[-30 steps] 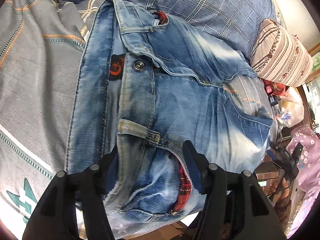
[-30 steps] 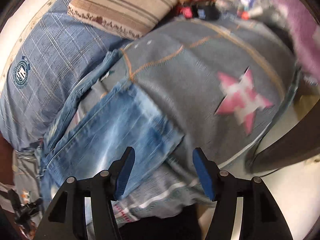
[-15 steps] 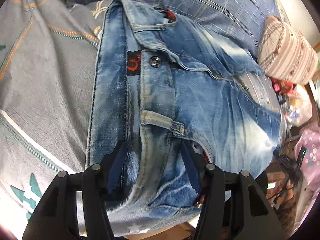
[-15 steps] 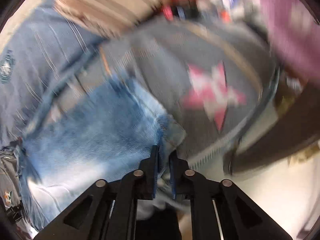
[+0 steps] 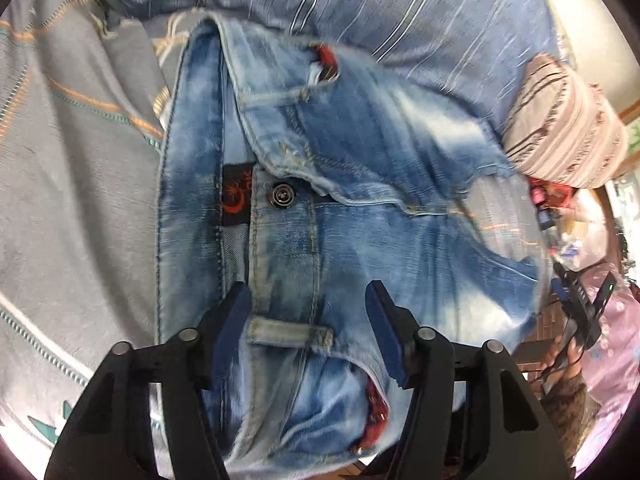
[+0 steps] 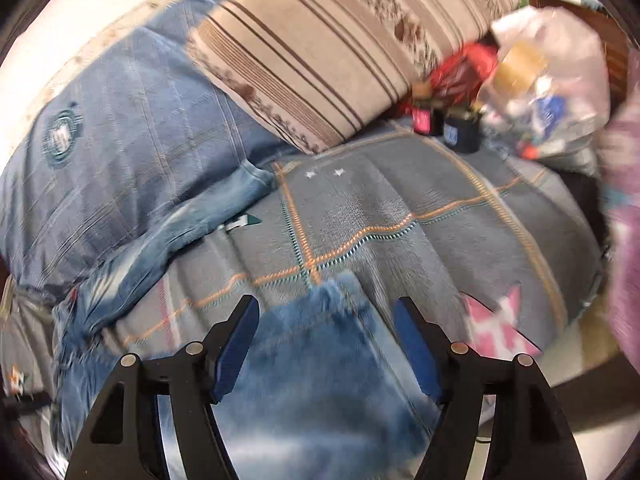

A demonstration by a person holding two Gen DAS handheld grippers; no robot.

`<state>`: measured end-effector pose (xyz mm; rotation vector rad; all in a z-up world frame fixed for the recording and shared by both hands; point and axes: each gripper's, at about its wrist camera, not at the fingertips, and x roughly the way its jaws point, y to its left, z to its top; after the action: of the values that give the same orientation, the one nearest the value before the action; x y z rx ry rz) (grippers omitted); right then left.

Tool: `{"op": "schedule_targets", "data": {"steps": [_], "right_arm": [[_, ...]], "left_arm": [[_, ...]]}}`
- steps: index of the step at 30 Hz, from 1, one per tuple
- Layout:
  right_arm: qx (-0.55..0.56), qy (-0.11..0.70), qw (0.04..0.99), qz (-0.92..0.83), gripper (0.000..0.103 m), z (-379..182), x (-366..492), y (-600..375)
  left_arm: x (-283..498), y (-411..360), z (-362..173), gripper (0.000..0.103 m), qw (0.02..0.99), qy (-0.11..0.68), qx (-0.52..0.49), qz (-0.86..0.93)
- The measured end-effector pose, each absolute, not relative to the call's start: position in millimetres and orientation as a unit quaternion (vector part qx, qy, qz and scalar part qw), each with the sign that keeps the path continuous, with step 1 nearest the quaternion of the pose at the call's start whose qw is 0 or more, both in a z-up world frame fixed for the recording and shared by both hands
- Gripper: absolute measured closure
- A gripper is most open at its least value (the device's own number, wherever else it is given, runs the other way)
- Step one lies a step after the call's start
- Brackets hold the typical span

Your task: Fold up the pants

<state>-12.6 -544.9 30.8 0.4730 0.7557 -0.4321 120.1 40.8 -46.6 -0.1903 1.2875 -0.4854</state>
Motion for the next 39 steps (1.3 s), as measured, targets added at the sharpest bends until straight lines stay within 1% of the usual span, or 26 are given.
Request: {"op": "schedule_targets", "data": {"steps": [4,5,6,7,8,11,12,13,14,16,17,18,19,21,22,23,24,25,29,32,33,34,36,37,38,39], "right_arm": [[0.231,0.407,0.856,-0.218,0.032,-1,20,-562],[0.236,0.419,0.850,-0.213,0.037,-11,22,-563],[0.239,0.428,0.849,-0.199,0.047,-18,24,-562],[0.224,0.439,0.848,-0.196,0.077,-22,25,-558],[0.192,0.440,0.853,-0.203,0.081,-20,26,-552],[0.187,0.398,0.873,-0.212,0.089,2,18,-557],[0.196,0.378,0.877,-0.224,0.101,8,13,-562],[0.188,0.378,0.871,-0.250,0.103,7,13,-566],[0.179,0.390,0.861,-0.273,0.103,1,15,-575],[0.206,0.440,0.823,-0.296,0.103,-26,17,-596],[0.217,0.442,0.818,-0.296,0.103,-29,16,-599],[0.219,0.427,0.828,-0.291,0.101,-23,12,-598],[0.219,0.418,0.836,-0.280,0.097,-15,11,-595],[0.224,0.400,0.854,-0.248,0.094,3,14,-587],[0.231,0.394,0.860,-0.225,0.078,10,19,-583],[0.242,0.392,0.864,-0.204,0.051,15,27,-579],[0.255,0.391,0.865,-0.182,0.039,17,41,-574],[0.264,0.388,0.867,-0.171,0.035,19,49,-572],[0.341,0.380,0.852,-0.115,0.035,12,107,-563],[0.389,0.371,0.837,-0.101,0.035,0,146,-568],[0.398,0.373,0.833,-0.097,0.035,-6,157,-569],[0.406,0.378,0.826,-0.097,0.035,-13,169,-571],[0.416,0.382,0.819,-0.101,0.035,-26,188,-573],[0.423,0.380,0.816,-0.100,0.037,-32,197,-574],[0.430,0.372,0.817,-0.093,0.042,-37,204,-575],[0.429,0.367,0.820,-0.089,0.051,-39,208,-577]], "left_arm": [[119,39,-53,0.044,0.766,0.598,-0.092,-0.215],[117,39,-52,0.044,0.767,0.597,-0.090,-0.217],[116,39,-50,0.044,0.769,0.595,-0.087,-0.217],[114,40,-48,0.047,0.771,0.593,-0.087,-0.214],[112,41,-44,0.048,0.776,0.588,-0.085,-0.212],[112,37,-42,0.055,0.792,0.575,-0.065,-0.196],[113,34,-47,0.057,0.793,0.578,-0.053,-0.184],[116,32,-55,0.059,0.789,0.587,-0.045,-0.175],[116,31,-59,0.058,0.790,0.587,-0.043,-0.170],[112,28,-55,0.059,0.797,0.578,-0.037,-0.171],[111,30,-52,0.059,0.794,0.580,-0.042,-0.179],[110,35,-47,0.060,0.793,0.577,-0.052,-0.189],[112,39,-40,0.060,0.796,0.572,-0.058,-0.191],[118,47,-27,0.060,0.802,0.561,-0.074,-0.190],[127,54,-20,0.058,0.805,0.556,-0.094,-0.186],[134,58,-16,0.056,0.804,0.555,-0.108,-0.183],[143,60,-14,0.048,0.802,0.556,-0.123,-0.181],[151,61,-15,0.044,0.799,0.557,-0.134,-0.180],[183,50,-37,0.044,0.766,0.594,-0.173,-0.174],[189,44,-52,0.044,0.744,0.611,-0.203,-0.180],[186,43,-54,0.043,0.743,0.612,-0.204,-0.178],[186,43,-55,0.039,0.745,0.609,-0.205,-0.179],[181,44,-55,0.038,0.745,0.606,-0.213,-0.180],[180,43,-54,0.037,0.746,0.603,-0.217,-0.179],[179,42,-52,0.038,0.747,0.603,-0.214,-0.180],[179,39,-50,0.045,0.750,0.603,-0.207,-0.177]]}}
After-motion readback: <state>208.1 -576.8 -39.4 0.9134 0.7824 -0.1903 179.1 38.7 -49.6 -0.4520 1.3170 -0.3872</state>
